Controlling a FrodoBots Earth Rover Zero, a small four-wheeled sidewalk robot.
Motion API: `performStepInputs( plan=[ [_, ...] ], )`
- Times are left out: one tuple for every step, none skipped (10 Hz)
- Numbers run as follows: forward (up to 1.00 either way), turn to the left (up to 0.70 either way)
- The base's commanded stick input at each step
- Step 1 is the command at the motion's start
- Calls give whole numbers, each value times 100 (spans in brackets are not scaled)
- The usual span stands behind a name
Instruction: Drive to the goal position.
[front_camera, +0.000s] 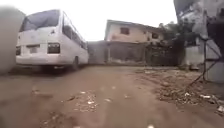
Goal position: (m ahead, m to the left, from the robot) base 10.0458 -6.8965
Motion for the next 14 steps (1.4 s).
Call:
performStepInputs(
  plan=[
    [100, 0],
    [100, 0],
    [100, 0],
    [100, 0],
    [100, 0],
    [100, 0],
    [100, 0],
    [100, 0],
    [100, 0],
    [100, 0],
    [100, 0],
    [100, 0],
    [100, 0],
    [100, 0]
  ],
)
